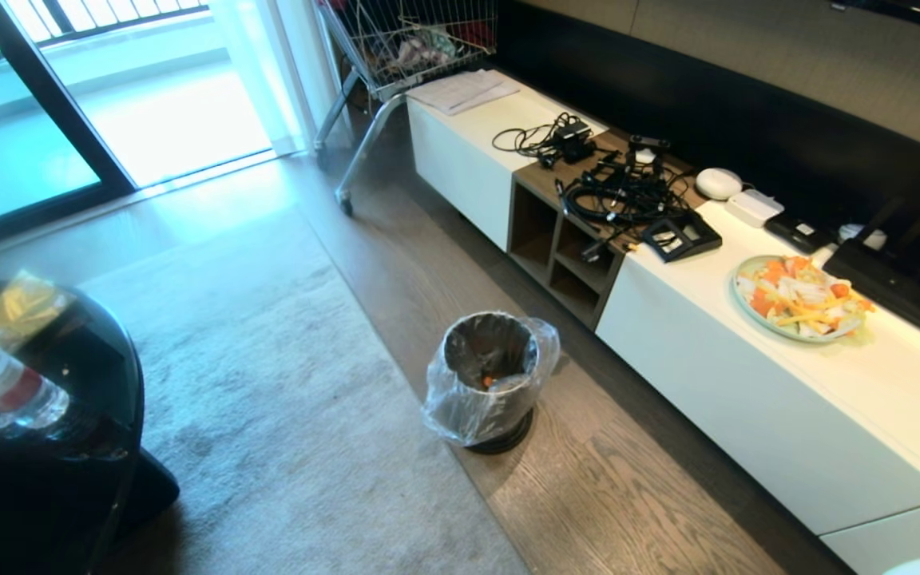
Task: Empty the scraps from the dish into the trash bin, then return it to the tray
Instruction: Put the bowl back to the table
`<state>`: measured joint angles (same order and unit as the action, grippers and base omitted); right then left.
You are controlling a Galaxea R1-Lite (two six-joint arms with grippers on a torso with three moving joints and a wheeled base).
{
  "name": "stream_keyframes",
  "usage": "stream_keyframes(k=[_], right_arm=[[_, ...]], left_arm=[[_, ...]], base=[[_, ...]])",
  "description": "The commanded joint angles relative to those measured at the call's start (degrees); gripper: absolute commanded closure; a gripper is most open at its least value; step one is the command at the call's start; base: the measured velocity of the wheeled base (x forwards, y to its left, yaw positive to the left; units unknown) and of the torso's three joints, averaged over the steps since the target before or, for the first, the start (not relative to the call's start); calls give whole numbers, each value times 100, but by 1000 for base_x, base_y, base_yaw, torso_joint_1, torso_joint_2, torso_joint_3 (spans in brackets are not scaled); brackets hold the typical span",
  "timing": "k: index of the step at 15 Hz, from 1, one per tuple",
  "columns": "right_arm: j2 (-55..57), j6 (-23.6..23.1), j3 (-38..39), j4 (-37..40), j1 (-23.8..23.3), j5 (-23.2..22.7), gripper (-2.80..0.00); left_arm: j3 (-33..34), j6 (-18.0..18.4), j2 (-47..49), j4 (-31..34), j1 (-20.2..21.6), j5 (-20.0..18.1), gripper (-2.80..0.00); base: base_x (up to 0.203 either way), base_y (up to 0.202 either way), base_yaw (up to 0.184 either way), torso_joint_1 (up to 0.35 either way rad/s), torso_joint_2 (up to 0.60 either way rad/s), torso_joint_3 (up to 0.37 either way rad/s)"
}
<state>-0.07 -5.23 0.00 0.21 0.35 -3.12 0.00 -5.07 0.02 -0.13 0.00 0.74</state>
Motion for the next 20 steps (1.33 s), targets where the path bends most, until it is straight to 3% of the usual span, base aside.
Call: stream_keyframes(k=[1,14,20], right_arm=[[7,-4,0,-3,0,-5,0],[7,-4,0,4,0,-5,0],[7,-4,0,6,0,-5,0]], left_arm=[[0,-3,-2,-4,0,5,0],[0,-3,-2,-4,0,5,0],[0,-3,-2,-13,0,5,0]], base=[[0,0,0,4,-1,203],[0,0,0,1,1,200],[0,0,0,0,0,0]])
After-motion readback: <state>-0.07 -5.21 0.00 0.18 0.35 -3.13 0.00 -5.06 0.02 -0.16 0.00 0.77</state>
